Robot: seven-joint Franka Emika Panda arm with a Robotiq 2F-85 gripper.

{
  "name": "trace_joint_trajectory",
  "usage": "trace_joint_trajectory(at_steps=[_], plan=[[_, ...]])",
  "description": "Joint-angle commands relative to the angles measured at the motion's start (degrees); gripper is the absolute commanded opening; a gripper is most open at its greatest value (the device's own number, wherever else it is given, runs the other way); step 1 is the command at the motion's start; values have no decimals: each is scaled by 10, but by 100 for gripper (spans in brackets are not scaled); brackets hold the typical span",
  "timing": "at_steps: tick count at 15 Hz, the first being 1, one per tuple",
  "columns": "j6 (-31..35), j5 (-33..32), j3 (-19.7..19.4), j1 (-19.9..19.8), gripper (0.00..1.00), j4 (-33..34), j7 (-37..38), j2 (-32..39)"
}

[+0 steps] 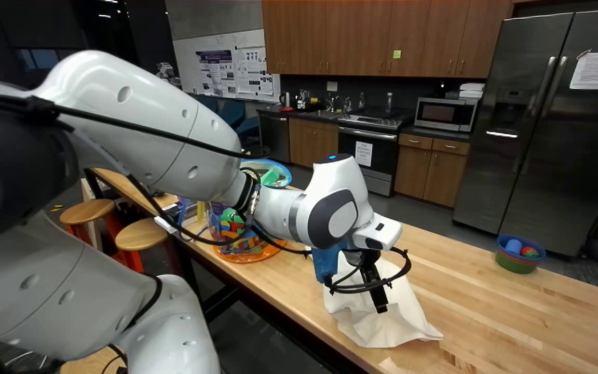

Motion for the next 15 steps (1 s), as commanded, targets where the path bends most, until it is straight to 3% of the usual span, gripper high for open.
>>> trace_joint_trajectory(at_steps=[1, 8, 9, 11, 15], plan=[[49, 21, 5, 6, 100, 1, 48, 44], [104, 8, 12, 2, 97, 1, 106, 90], [108, 6, 11, 3, 73, 1, 110, 94], [115, -2, 12, 0, 71, 1, 113, 99], [134, -44, 21, -15, 40, 2, 134, 103]])
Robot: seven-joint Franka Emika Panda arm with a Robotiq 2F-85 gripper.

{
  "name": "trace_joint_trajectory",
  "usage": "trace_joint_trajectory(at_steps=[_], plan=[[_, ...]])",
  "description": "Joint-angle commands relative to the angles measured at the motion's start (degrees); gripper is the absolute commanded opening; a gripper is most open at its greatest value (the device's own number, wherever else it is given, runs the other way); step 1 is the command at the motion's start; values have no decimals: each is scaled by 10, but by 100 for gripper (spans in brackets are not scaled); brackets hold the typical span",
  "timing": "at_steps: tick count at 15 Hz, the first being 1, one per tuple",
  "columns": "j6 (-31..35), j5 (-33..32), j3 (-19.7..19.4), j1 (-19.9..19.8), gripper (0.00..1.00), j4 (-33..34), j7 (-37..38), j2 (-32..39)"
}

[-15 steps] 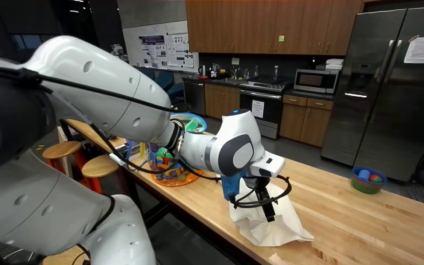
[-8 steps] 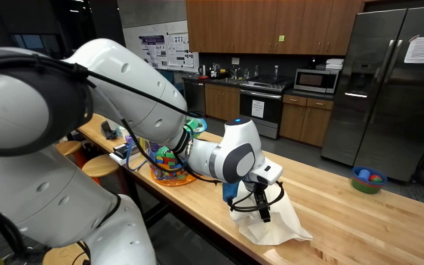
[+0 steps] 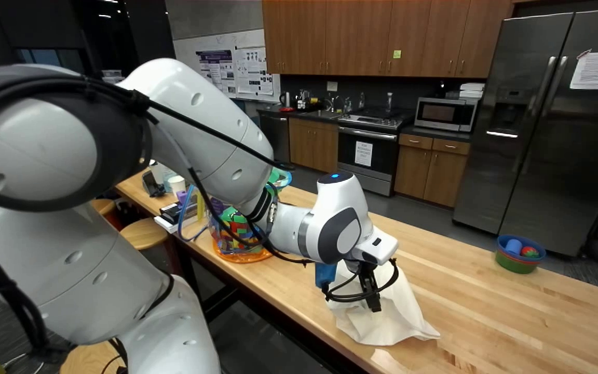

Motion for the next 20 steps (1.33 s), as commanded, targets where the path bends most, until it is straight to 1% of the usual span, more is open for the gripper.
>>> trace_joint_trajectory(at_steps=[1, 3, 5, 8, 9, 13, 16, 20], plan=[[24, -51, 12, -21, 31, 1, 34, 5], [35, -91, 19, -35, 15, 1, 56, 2], [48, -138, 28, -52, 1, 9, 83, 5], [69, -225, 41, -85, 0, 33, 141, 12], [78, -251, 55, -104, 1, 41, 163, 16], [93, -339, 80, -144, 1, 71, 237, 22], [102, -423, 105, -177, 1, 95, 322, 28], [99, -551, 135, -206, 1, 141, 439, 49]])
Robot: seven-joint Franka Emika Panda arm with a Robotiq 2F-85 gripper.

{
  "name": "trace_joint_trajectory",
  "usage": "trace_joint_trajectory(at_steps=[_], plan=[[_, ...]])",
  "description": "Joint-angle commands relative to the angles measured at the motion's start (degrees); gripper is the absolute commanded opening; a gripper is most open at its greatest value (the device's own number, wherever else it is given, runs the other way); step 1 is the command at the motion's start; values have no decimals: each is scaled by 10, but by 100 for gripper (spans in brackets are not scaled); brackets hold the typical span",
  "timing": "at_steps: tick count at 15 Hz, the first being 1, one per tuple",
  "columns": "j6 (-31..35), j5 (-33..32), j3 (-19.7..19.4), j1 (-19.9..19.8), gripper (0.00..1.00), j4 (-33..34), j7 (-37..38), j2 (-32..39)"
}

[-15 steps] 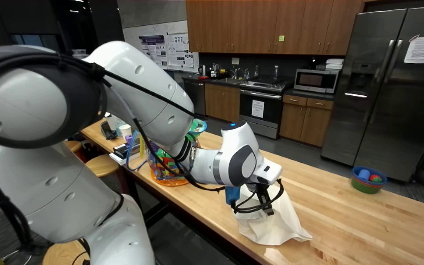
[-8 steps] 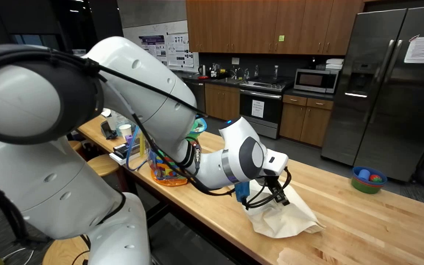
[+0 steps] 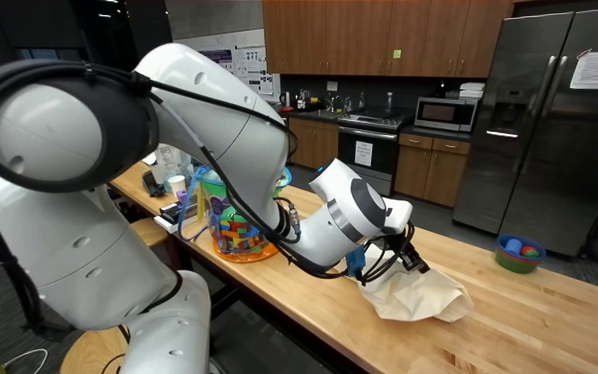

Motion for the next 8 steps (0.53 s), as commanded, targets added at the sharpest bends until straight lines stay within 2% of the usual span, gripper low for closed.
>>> trace_joint_trajectory(at_steps=[1, 5, 8], plan=[[7, -120, 31, -33, 1, 57, 114, 34], [-13, -253, 47, -31, 1, 122, 225, 78], [-35, -324, 53, -21, 1, 171, 274, 118]])
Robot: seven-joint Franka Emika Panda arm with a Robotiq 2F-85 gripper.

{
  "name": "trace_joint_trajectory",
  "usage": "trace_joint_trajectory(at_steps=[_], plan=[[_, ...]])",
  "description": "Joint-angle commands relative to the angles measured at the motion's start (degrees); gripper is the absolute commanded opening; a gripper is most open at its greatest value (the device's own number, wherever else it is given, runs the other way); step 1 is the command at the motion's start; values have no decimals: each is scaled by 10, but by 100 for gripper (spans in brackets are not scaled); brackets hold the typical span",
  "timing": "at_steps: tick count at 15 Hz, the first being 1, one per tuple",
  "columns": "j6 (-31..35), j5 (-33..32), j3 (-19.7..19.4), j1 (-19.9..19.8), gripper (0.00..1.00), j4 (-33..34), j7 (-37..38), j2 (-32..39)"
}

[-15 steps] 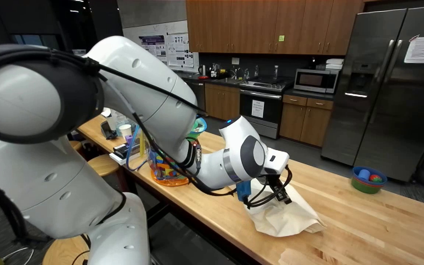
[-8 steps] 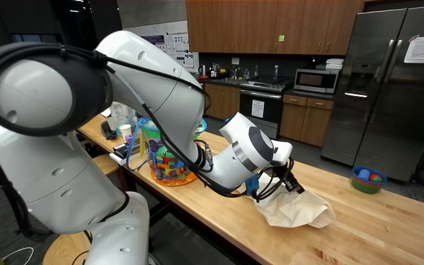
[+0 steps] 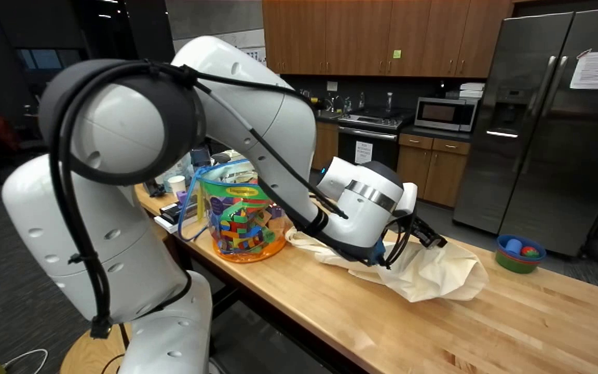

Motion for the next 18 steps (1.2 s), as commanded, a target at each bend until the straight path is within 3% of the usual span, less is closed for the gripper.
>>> trace_joint_trajectory(at_steps=[1, 4, 9, 13, 14, 18], plan=[[-19, -88, 12, 2, 1, 70, 84, 60], [-15, -78, 7, -1, 1, 82, 43, 78], [93, -24, -25, -22, 1, 54, -63, 57], [129, 74, -47, -30, 1, 51, -178, 57], [131, 133, -132, 52, 1, 46, -236, 59], [107, 339, -206, 146, 1, 18, -418, 59]])
